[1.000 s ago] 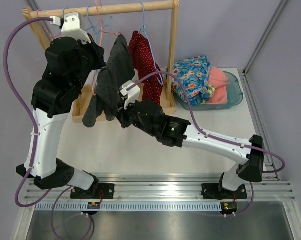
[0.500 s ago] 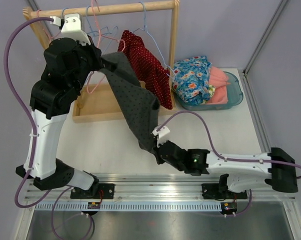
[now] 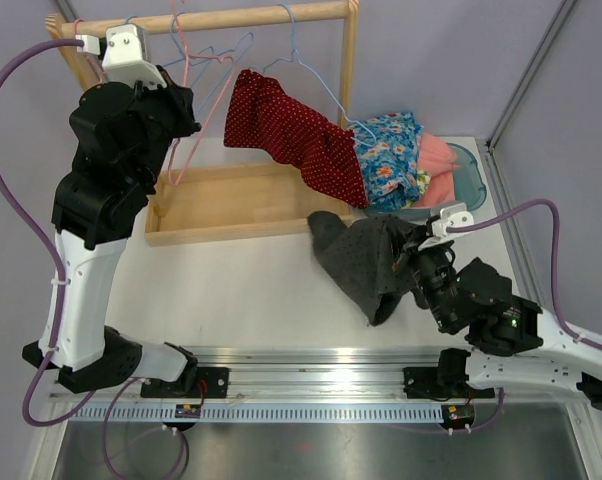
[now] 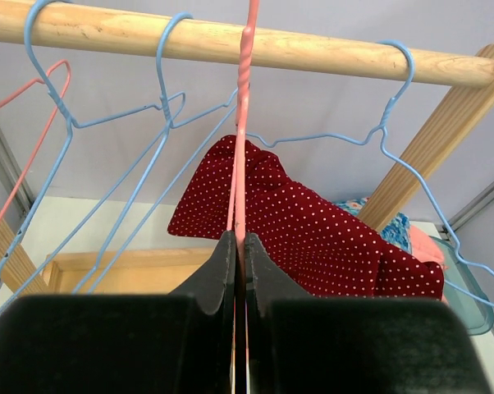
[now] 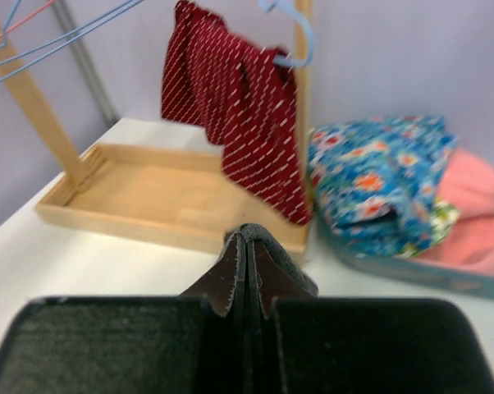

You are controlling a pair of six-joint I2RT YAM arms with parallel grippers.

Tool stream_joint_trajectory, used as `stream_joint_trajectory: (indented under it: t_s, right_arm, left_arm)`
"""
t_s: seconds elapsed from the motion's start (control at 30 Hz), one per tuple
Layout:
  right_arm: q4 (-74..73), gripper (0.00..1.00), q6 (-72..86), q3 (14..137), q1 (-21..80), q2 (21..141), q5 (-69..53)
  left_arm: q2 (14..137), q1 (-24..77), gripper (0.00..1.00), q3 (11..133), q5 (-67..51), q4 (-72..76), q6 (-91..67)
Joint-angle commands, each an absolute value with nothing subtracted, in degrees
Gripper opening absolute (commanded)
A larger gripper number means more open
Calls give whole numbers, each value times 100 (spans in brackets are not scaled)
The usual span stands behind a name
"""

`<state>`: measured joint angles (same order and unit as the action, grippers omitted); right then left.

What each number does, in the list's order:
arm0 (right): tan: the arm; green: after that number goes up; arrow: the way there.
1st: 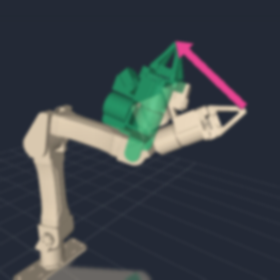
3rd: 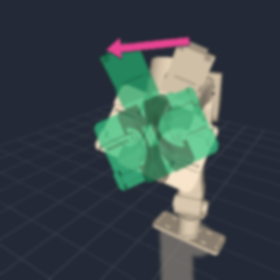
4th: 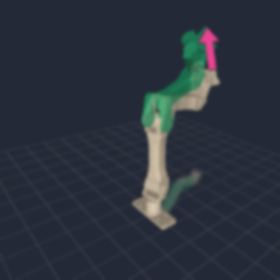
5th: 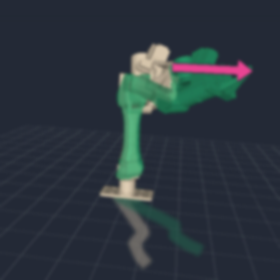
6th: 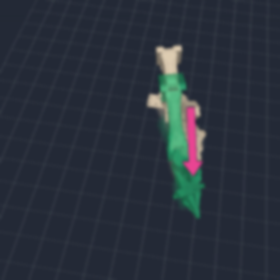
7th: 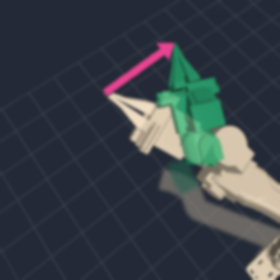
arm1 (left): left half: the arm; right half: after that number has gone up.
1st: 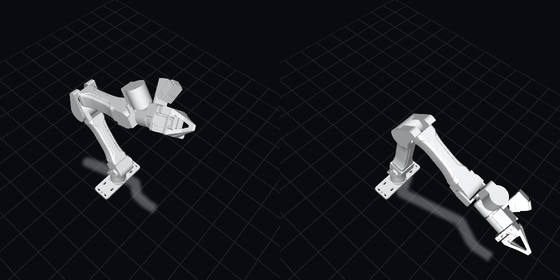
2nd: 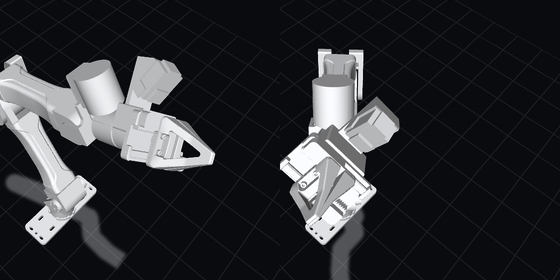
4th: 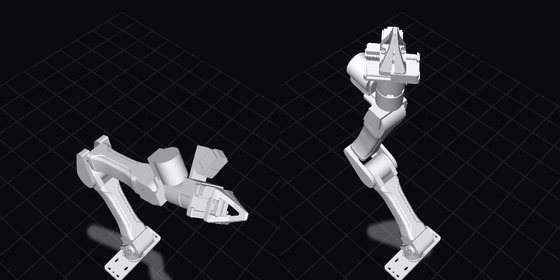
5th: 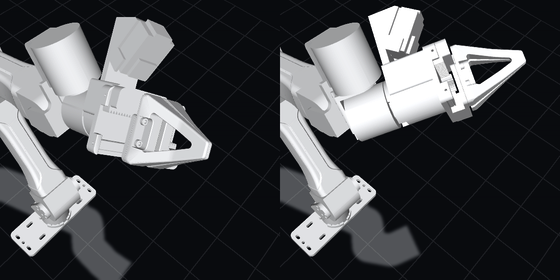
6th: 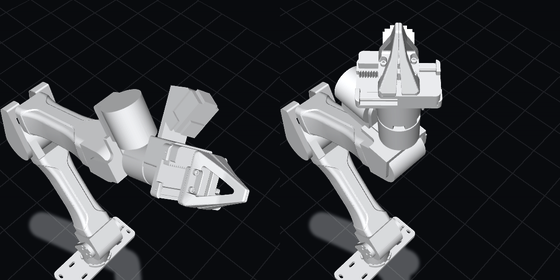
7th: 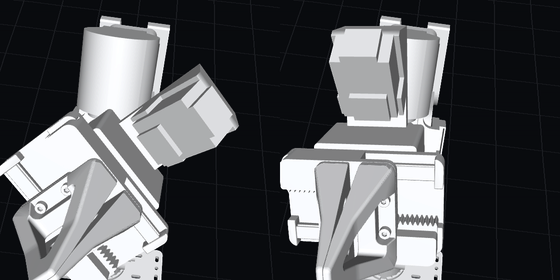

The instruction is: Remove the skirt from the hanger

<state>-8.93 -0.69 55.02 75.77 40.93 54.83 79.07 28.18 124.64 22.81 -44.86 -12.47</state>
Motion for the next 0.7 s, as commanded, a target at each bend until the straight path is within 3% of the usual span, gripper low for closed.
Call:
stream_joint_trajectory:
  t_s: [0.0, 0.13, 0.33, 0.67]
  right_arm:
    - [377, 0, -1871, 6097, 7261, 4473, 5714]
    - [-586, 0, -1723, 6889, 5386, 5254, 4232]
    - [-825, 0, -1426, 8233, 2775, 6624, 3009]
    - [-958, 0, -783, 11178, 1267, 8646, 2523]
  left_arm:
    - [7770, 2804, 0, 12384, 2347, -4025, -1301]
    - [7735, 2804, 0, 12217, 2277, -4025, -1318]
    - [7620, 2804, 0, 12024, 2250, -4034, -1213]
    - [7646, 2804, 0, 11988, 2092, -4069, -1046]
